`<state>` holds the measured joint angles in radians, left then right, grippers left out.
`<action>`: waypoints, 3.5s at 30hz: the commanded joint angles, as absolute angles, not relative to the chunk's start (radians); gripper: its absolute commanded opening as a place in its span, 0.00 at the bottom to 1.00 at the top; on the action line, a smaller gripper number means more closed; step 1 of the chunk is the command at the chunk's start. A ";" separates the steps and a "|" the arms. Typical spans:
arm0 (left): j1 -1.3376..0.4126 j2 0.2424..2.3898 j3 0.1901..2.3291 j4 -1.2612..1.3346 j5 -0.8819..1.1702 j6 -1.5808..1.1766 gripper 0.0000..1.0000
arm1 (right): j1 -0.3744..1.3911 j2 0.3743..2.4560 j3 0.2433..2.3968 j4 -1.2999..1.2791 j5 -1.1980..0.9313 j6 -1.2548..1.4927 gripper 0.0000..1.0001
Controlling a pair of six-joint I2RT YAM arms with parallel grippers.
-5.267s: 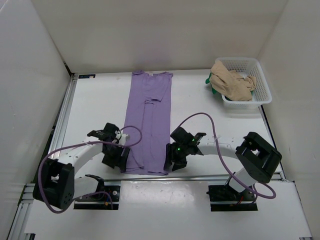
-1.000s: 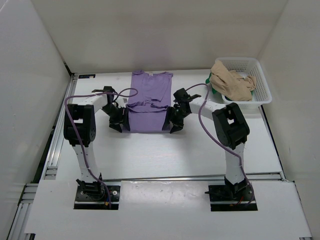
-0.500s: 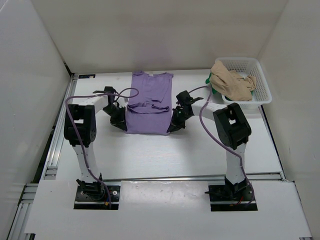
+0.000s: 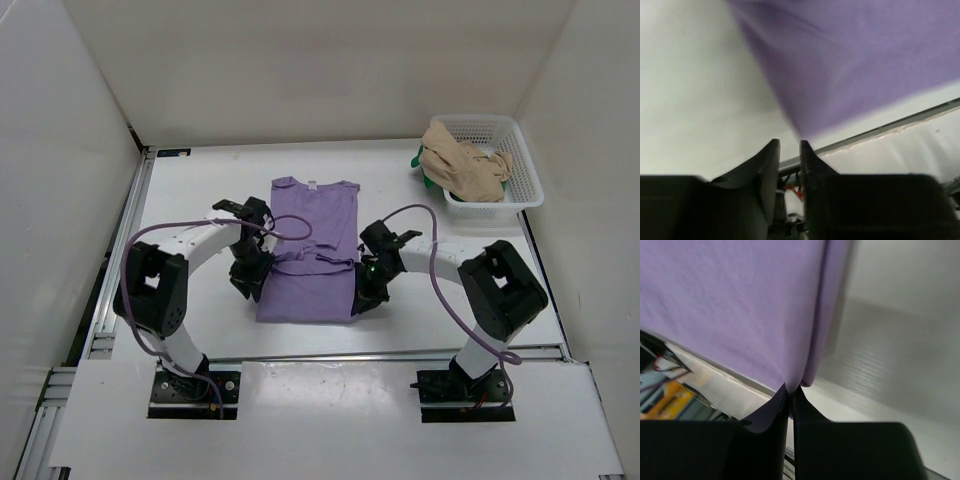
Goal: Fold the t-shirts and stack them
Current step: Fold the folded rectangular tshirt in 1/3 of the way, then grab one side of the 2/3 rectangular tshirt with both arms
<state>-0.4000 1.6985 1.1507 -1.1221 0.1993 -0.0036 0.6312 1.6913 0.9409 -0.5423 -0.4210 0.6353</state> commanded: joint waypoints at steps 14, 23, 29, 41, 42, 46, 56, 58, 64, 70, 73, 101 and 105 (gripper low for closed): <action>-0.857 1.665 1.170 -0.554 -0.362 0.000 1.00 | 0.643 1.672 0.790 -0.454 -0.426 0.687 0.22; -0.857 1.813 1.236 -0.545 -0.383 0.000 1.00 | 0.634 1.641 0.741 -0.426 -0.426 0.696 0.22; -0.835 1.867 1.284 -0.545 -0.423 0.000 1.00 | 0.624 1.622 0.718 -0.417 -0.426 0.696 0.22; -0.703 1.920 1.454 -0.545 -0.549 0.000 1.00 | 0.624 1.612 0.698 -0.408 -0.436 0.696 0.21; -0.690 1.921 1.471 -0.545 -0.561 0.000 1.00 | 0.624 1.612 0.698 -0.408 -0.436 0.696 0.21; -0.632 1.933 1.546 -0.564 -0.598 0.000 1.00 | 0.624 1.612 0.698 -0.408 -0.436 0.696 0.21; -0.367 1.450 1.419 -0.945 0.332 0.000 1.00 | 0.624 1.585 0.709 -0.408 -0.416 0.696 0.50; -0.337 1.233 1.332 -0.827 0.345 0.000 1.00 | 0.624 1.574 0.699 -0.417 -0.405 0.696 0.58; -0.325 0.936 0.982 -0.758 0.394 0.000 0.90 | 0.624 1.565 0.701 -0.417 -0.385 0.706 0.65; -0.376 1.034 0.640 -0.712 0.437 0.000 0.69 | 0.634 1.546 0.712 -0.417 -0.385 0.729 0.65; -0.387 1.049 0.585 -0.677 0.449 0.000 0.70 | 0.634 1.537 0.712 -0.417 -0.385 0.739 0.65; -0.267 1.405 0.592 -0.526 0.551 0.000 0.11 | 0.652 1.540 0.682 -0.365 -0.376 0.792 0.22; -0.267 1.361 0.592 -0.538 0.560 0.000 0.11 | 0.652 1.551 0.707 -0.365 -0.399 0.792 0.00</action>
<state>-0.2676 1.3991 0.5808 -0.5537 0.5838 -0.0227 0.6468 1.5410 0.6769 -0.3626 -0.4019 0.8013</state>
